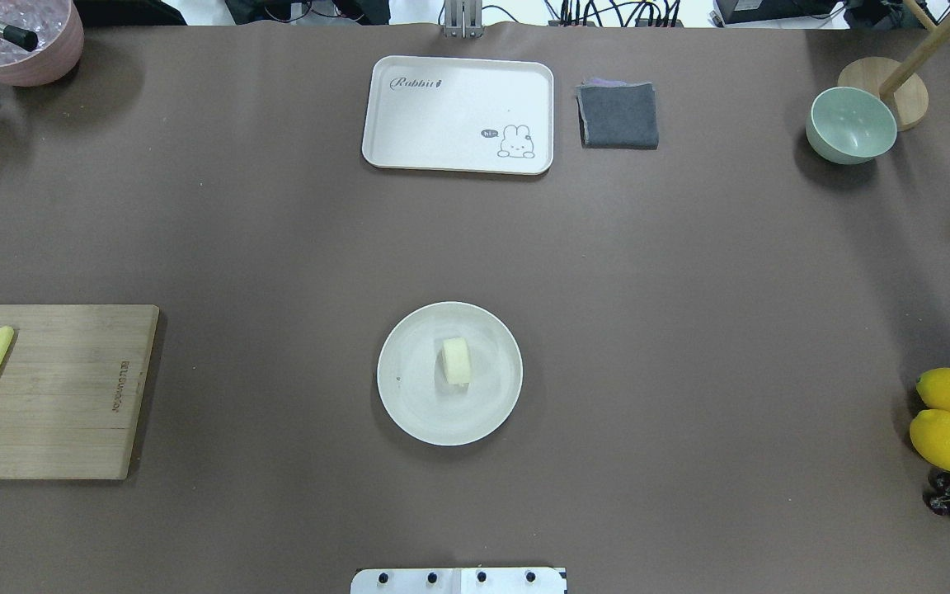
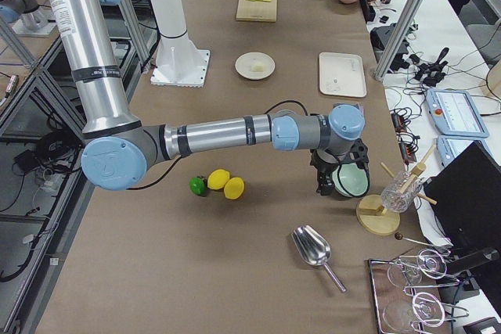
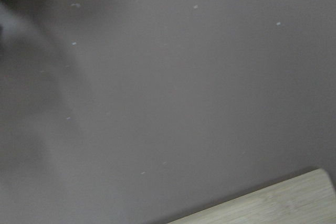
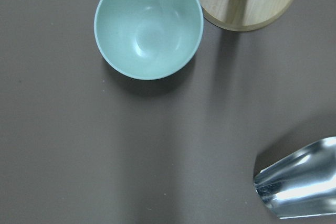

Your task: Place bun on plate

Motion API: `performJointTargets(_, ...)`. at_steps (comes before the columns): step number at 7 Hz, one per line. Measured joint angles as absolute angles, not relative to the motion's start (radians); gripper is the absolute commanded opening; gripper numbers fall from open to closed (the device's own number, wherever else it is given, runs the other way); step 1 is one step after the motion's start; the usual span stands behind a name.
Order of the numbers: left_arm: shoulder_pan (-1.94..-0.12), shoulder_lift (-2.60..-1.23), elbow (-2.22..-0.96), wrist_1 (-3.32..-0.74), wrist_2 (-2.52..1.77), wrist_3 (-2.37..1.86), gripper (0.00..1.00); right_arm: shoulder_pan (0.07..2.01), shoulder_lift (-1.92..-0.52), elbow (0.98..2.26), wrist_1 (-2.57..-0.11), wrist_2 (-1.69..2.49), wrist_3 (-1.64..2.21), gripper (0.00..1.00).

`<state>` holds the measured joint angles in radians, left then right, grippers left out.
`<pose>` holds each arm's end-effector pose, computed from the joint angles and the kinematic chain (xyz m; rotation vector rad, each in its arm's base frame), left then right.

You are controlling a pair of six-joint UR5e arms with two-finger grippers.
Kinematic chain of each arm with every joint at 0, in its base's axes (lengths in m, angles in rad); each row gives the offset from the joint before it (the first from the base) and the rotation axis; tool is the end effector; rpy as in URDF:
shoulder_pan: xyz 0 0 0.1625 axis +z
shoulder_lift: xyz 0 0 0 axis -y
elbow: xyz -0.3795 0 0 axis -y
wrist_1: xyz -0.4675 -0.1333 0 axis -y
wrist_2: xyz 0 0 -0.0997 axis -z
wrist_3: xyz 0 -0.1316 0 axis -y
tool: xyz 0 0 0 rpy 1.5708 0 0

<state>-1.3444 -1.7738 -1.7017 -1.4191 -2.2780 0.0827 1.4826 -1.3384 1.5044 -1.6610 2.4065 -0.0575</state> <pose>0.0958 -0.6289 0.4613 0.1242 0.7199 0.3597 -0.0221 -0.6552 0.5350 0.0586 -0.8373 -0.1687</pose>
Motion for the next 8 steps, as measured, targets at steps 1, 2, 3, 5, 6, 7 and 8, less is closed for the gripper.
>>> performJointTargets(1,-1.388,-1.751,-1.686,-1.401,-2.284,0.116,0.98,1.489,-1.347,1.505,-1.662,2.402,-0.072,1.00)
performJointTargets(2,-1.412,-1.740,-1.680,-1.370,-2.288,0.126,0.98,1.494,-1.353,1.509,-1.663,2.400,-0.078,1.00)
performJointTargets(3,-1.423,-1.731,-1.678,-1.358,-2.288,0.127,0.98,1.499,-1.359,1.514,-1.662,2.400,-0.080,1.00)
performJointTargets(5,-1.426,-1.724,-1.677,-1.348,-2.289,0.126,0.98,1.503,-1.375,1.519,-1.656,2.401,-0.081,1.00)
performJointTargets(6,-1.427,-1.724,-1.677,-1.344,-2.301,0.126,0.98,1.503,-1.378,1.520,-1.656,2.401,-0.081,1.00)
performJointTargets(7,-1.428,-1.722,-1.678,-1.343,-2.319,0.126,0.98,1.503,-1.378,1.520,-1.655,2.401,-0.081,1.00)
performJointTargets(8,-1.429,-1.721,-1.679,-1.342,-2.329,0.126,0.98,1.503,-1.379,1.520,-1.655,2.401,-0.081,1.00)
